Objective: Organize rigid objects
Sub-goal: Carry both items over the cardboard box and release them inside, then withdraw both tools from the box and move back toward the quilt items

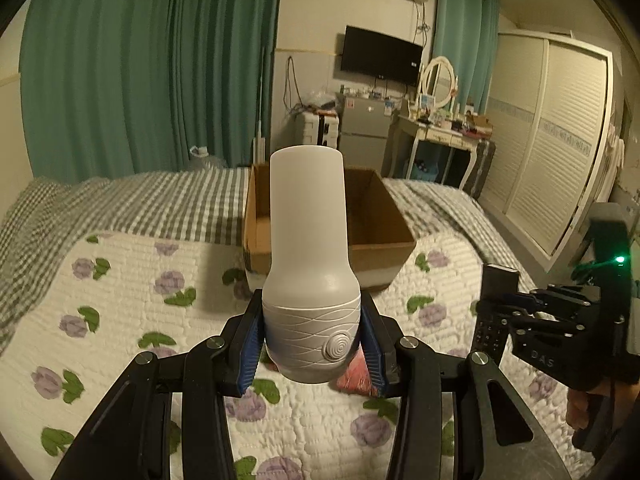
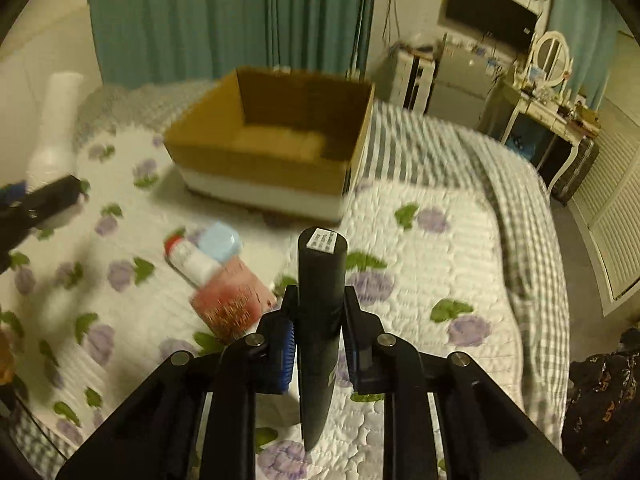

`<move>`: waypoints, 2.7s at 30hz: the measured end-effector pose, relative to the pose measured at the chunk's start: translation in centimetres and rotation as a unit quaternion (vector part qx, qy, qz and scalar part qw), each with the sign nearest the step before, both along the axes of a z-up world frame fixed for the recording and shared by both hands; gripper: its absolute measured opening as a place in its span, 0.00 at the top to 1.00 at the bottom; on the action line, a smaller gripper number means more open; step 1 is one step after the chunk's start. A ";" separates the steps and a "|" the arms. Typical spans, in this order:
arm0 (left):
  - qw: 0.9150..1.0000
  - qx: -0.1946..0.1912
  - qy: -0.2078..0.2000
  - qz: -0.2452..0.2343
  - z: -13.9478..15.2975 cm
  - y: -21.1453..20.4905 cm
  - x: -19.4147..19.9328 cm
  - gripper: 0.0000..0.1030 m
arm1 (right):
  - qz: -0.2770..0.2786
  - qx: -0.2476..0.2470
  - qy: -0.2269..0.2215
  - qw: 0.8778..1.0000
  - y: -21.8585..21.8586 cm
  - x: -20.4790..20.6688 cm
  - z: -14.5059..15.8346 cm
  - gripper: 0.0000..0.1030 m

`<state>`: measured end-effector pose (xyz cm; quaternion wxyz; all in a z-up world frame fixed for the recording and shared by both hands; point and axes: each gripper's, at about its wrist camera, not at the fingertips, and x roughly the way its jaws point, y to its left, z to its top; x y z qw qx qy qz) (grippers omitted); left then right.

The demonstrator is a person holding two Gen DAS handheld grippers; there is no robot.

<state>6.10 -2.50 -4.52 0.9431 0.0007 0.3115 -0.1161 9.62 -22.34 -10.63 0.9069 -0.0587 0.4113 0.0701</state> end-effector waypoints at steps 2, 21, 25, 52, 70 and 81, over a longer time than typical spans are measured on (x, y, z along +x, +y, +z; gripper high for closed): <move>1.000 0.001 -0.011 -0.001 0.8 0.1 0.0 0.57 | -0.005 0.005 -0.018 1.000 0.1 -0.3 1.4 0.81; 0.997 -0.004 -0.076 0.000 5.3 0.1 7.6 0.57 | -0.001 0.061 -0.227 0.972 2.1 4.2 14.0 0.81; 0.997 0.000 -0.077 0.003 4.9 -0.1 10.7 0.57 | 0.000 0.064 -0.254 0.965 2.7 6.6 14.8 0.81; 0.997 0.061 0.044 0.010 -9.4 -3.8 22.9 0.55 | 0.008 0.063 -0.059 0.996 2.6 23.0 -3.2 0.81; 0.998 0.016 -0.033 0.056 -0.6 0.4 19.1 0.45 | -0.024 0.044 -0.122 0.991 1.8 19.5 2.6 0.30; 0.991 -0.003 -0.113 0.070 8.1 3.2 10.9 0.40 | -0.053 0.041 -0.225 0.972 1.9 11.1 12.7 0.10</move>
